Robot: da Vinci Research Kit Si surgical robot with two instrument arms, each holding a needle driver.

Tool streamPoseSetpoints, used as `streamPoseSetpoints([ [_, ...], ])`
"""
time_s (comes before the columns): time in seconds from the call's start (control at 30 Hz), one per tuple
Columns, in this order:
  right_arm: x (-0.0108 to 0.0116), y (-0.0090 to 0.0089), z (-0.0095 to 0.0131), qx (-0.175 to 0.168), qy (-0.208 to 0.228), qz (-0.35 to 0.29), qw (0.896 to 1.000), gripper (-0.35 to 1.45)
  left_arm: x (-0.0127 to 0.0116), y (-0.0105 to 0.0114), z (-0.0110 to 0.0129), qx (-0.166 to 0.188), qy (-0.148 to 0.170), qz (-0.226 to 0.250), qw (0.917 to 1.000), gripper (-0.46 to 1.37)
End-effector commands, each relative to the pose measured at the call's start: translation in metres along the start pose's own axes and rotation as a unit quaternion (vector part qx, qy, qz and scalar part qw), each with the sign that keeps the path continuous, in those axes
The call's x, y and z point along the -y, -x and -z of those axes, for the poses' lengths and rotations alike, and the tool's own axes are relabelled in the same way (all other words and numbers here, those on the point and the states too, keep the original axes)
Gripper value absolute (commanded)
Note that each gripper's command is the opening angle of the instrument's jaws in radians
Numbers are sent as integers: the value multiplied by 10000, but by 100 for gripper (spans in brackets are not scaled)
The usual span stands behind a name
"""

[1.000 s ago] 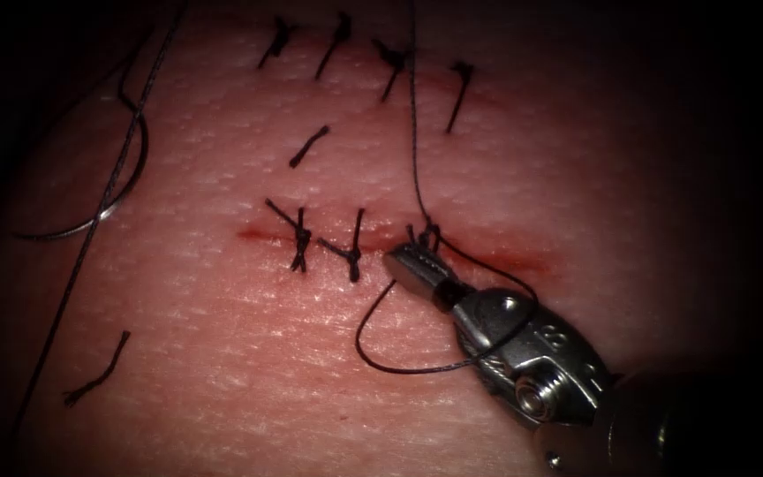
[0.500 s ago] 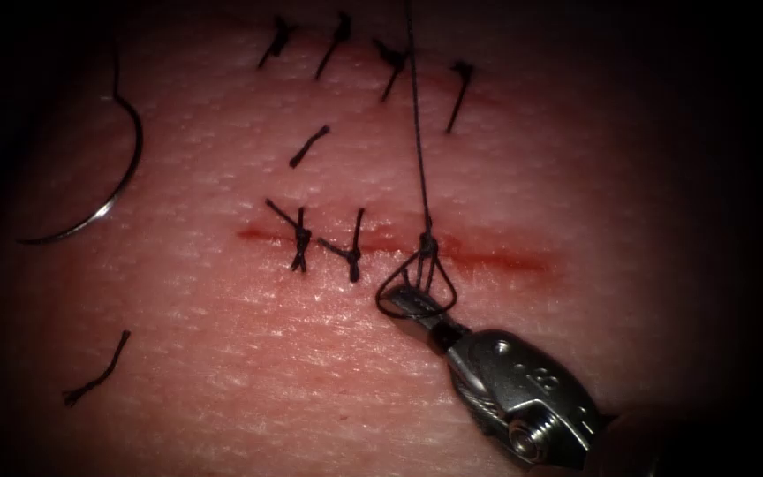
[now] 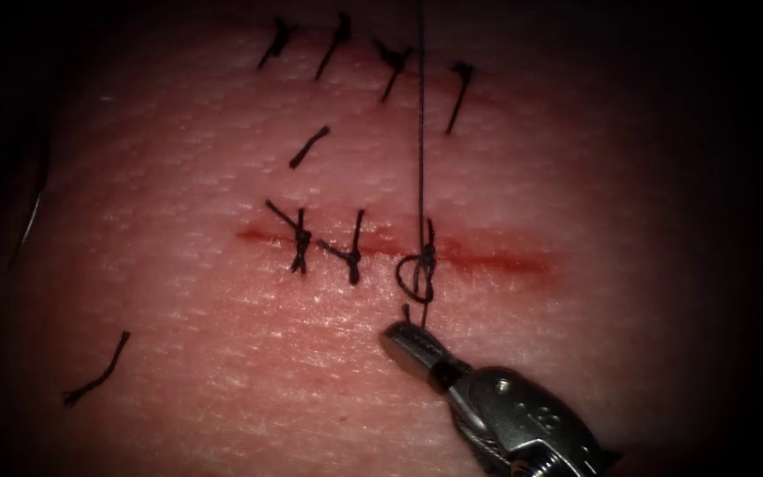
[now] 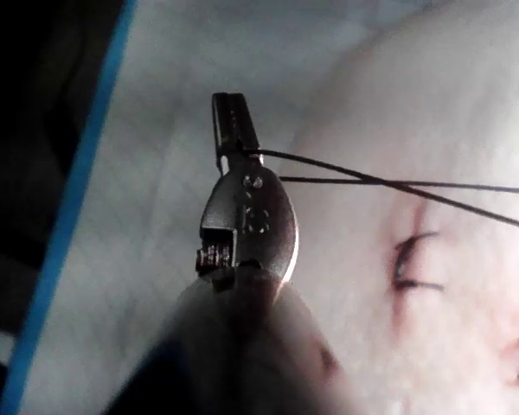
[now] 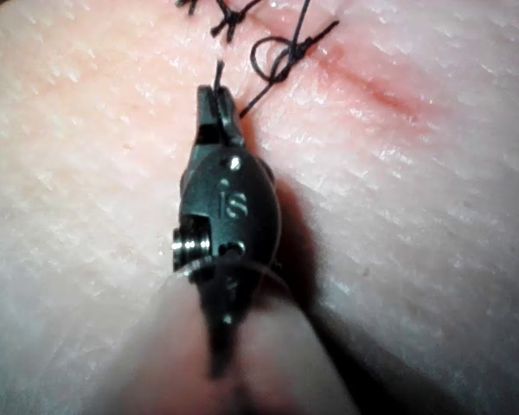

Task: Wound Closure
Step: Pull the left gripper up and the right gripper down to secure the knot.

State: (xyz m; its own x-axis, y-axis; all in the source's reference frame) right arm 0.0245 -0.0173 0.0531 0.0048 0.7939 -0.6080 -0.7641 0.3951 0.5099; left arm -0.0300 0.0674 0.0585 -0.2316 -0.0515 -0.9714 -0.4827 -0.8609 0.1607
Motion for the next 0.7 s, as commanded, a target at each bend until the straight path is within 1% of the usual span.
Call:
streamPoseSetpoints([
  [0.03, 0, 1, 0, 1, 13, 1, 10000, -35, 3, 2, -7, 19, 25, -6, 10000, -35],
  [0.13, -2, 0, 0, -4, 41, 2, 10000, -35, 12, 13, -32, 53, -5, -31, 10000, -35],
  [0.17, -2, 0, 0, -4, 41, 2, 10000, -35, 14, 15, -36, 57, -8, -36, 10000, -35],
  [0.2, -2, 0, 0, 8, 57, 2, 10000, -35, 20, 21, -50, 52, -41, -54, 10000, -35],
  [0.27, -1, 0, 0, 7, 70, 2, 10000, -35, 26, 25, -59, 46, -59, -67, 9999, -35],
  [0.33, -1, 0, 0, 8, 72, -1, 10000, -35, 30, 25, -61, -8, -37, -126, 9999, -35],
  [0.37, 0, -1, 0, 9, 72, -3, 10000, -35, 33, 24, -60, 32, -53, -146, 9999, -35],
  [0.43, 0, -1, 1, -3, 67, -4, 10000, -35, 44, 20, -53, 67, -112, -334, 9994, -35],
  [0.47, 1, 0, 2, -18, 57, 2, 10000, -35, 53, 17, -48, 78, -244, -423, 9988, -35],
  [0.5, 2, 2, 2, 8, 55, 7, 10000, -35, 66, 15, -43, 5, -478, -482, 9977, -35],
  [0.53, 4, 4, 3, 34, 51, 15, 10000, -35, 76, 13, -39, -2, -626, -535, 9966, -35],
  [0.6, 4, 6, 4, 32, 46, 20, 10000, -35, 87, 10, -35, -12, -779, -550, 9954, -35],
  [0.63, 5, 7, 5, 27, 55, 26, 10000, -35, 98, 7, -31, -23, -904, -531, 9945, -35],
  [0.7, 5, 9, 7, 25, 49, 32, 10000, -35, 113, 3, -28, -20, -966, -516, 9940, -35],
])
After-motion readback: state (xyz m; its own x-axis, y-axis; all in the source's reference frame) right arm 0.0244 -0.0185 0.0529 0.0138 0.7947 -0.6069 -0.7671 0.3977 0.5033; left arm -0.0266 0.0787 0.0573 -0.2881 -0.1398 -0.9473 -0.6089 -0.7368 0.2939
